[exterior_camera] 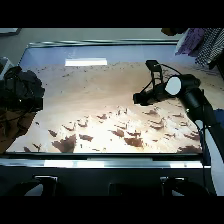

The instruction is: Fold the clothes and pants, and hang the long-sleeved shirts on hangers.

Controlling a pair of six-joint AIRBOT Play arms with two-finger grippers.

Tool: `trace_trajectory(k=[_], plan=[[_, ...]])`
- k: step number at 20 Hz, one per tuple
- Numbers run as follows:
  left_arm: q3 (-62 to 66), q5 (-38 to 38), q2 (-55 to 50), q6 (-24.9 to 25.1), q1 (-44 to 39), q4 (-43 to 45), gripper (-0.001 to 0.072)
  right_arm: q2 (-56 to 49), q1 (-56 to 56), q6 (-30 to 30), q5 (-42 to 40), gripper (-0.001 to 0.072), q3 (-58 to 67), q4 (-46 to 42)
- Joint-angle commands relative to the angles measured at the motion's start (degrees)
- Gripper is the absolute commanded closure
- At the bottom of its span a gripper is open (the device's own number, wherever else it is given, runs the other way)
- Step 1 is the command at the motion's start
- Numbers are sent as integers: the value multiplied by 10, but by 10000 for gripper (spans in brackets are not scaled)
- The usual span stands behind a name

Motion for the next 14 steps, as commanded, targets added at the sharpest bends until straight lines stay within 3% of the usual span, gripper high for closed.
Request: trace_trajectory(k=[1,14], plan=[[0,0,0,0,0,0,687,0,0,0,-4,677,0,0],[0,0,0,0,0,0,686,0,0,0,2,678,0,1]])
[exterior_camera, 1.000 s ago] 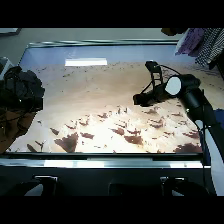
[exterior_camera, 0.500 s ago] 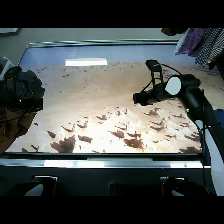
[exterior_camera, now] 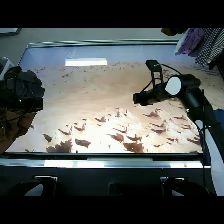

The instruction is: Fold the clothes and pants, and hang the long-sleeved shirts on hangers.

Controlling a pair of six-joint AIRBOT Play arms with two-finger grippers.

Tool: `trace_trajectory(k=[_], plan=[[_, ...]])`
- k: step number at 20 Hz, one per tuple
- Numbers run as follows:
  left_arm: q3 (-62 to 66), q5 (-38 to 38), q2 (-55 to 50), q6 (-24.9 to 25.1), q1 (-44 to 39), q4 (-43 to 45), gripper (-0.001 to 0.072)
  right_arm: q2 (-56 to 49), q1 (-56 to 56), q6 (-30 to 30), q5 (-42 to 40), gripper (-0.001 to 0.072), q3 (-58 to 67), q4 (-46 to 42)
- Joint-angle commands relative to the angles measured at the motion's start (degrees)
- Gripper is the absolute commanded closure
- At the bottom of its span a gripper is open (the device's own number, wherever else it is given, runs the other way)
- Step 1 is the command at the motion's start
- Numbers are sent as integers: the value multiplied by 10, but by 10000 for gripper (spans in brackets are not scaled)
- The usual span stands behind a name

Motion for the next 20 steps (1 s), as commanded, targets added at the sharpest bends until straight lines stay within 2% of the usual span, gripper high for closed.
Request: trace_trajectory(k=[1,5,6,7,8,10,11,13,16,20], plan=[[0,1,0,0,0,0,687,0,0,0,4,678,0,0],[0,16,-1,0,0,0,685,0,0,0,5,678,0,0],[0,18,-2,-1,0,2,621,0,0,0,7,678,0,0],[0,13,-4,-13,1,20,199,0,0,0,9,678,0,0],[0,12,-6,-56,2,90,-9,0,0,0,13,678,0,0],[-1,24,-11,-126,33,221,-9,0,0,0,23,678,0,0],[-4,51,-14,-144,73,236,-9,0,0,0,29,678,0,0],[-8,100,-23,-175,168,230,-9,0,0,0,34,678,0,0],[-8,153,-50,-181,300,192,-9,0,0,3,33,678,0,0],[-12,202,-128,-181,387,155,-8,0,0,23,31,677,0,0]])
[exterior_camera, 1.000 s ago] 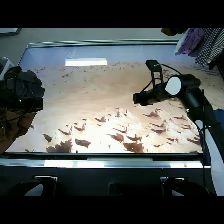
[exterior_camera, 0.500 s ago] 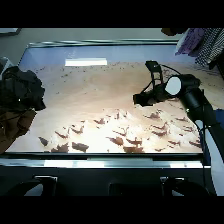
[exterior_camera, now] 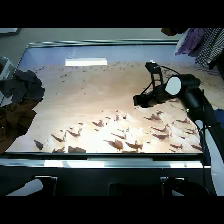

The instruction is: Fold the clothes and pants, and hang the long-sleeved shirts on hangers.

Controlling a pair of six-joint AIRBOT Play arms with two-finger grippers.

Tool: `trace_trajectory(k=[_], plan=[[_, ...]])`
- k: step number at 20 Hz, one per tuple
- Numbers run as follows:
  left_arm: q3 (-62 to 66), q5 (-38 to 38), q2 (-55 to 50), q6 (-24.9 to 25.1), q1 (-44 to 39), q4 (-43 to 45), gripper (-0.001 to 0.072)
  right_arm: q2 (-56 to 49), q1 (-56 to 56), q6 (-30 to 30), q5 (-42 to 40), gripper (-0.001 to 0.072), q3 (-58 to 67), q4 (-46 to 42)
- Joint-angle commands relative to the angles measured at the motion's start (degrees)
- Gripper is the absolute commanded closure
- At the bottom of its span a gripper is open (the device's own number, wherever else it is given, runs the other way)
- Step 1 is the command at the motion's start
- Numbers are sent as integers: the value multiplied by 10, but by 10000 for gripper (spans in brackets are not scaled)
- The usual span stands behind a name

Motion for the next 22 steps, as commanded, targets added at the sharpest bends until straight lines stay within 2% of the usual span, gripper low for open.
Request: trace_trajectory(k=[1,6,8,10,11,12,13,17,22], plan=[[-3,58,-71,-8,72,-30,-9,0,0,15,0,676,0,0],[-3,105,-181,5,71,-39,-9,0,0,33,-1,675,0,1],[-3,115,-210,5,71,-57,-9,0,0,42,-3,632,0,2],[-3,113,-230,9,71,-82,12,0,0,41,-6,632,0,2],[-3,111,-233,35,71,-107,221,0,0,41,-9,632,0,2],[-2,105,-231,75,70,-141,700,0,0,42,-13,632,0,2],[0,99,-228,100,67,-167,690,0,0,45,-14,632,0,2],[10,35,-189,112,13,-213,691,0,0,57,-9,639,0,2],[11,21,-111,112,-179,-330,692,2,0,56,16,641,0,-9]])
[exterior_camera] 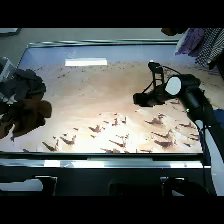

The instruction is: Fold the clothes and pants, and hang the long-sleeved shirts on hangers.

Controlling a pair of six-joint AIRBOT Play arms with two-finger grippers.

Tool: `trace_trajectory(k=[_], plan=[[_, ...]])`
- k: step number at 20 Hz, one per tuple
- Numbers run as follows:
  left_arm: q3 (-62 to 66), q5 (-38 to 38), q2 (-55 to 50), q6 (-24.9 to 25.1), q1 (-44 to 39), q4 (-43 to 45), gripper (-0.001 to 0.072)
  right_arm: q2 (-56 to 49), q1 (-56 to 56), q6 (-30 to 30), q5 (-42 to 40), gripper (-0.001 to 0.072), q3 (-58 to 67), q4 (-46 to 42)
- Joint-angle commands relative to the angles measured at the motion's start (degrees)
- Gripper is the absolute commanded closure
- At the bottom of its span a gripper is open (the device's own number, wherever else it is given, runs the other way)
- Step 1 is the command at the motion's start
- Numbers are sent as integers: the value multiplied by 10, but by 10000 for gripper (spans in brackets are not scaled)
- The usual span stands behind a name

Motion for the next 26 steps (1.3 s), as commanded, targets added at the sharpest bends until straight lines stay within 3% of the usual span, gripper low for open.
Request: trace_trajectory(k=[1,7,9,12,14,15,16,17,19,21,22,26], plan=[[1,-12,42,3,-144,-115,692,3,0,2,22,642,0,-17],[1,129,12,-85,-444,-213,692,33,-37,18,32,679,0,-75],[1,185,-20,-87,-528,-257,691,45,-83,21,39,678,0,-75],[2,246,-80,-87,-611,-327,691,55,-163,7,57,678,0,-71],[2,245,-110,-87,-629,-347,685,54,-211,-18,62,678,-3,-61],[2,237,-113,-87,-625,-347,596,54,-233,-27,57,675,-7,-52],[2,224,-106,-86,-612,-347,371,54,-257,-36,46,621,-11,-34],[2,202,-91,-71,-587,-344,193,53,-281,-49,37,610,-12,-12],[2,143,-45,-17,-516,-338,183,52,-343,-57,19,595,-12,35],[2,82,15,-1,-430,-303,183,38,-419,-61,16,574,-14,111],[2,53,48,17,-384,-292,183,21,-452,-73,27,531,-20,175],[2,-20,132,51,-239,-261,183,-79,-437,-174,91,414,-78,344]])
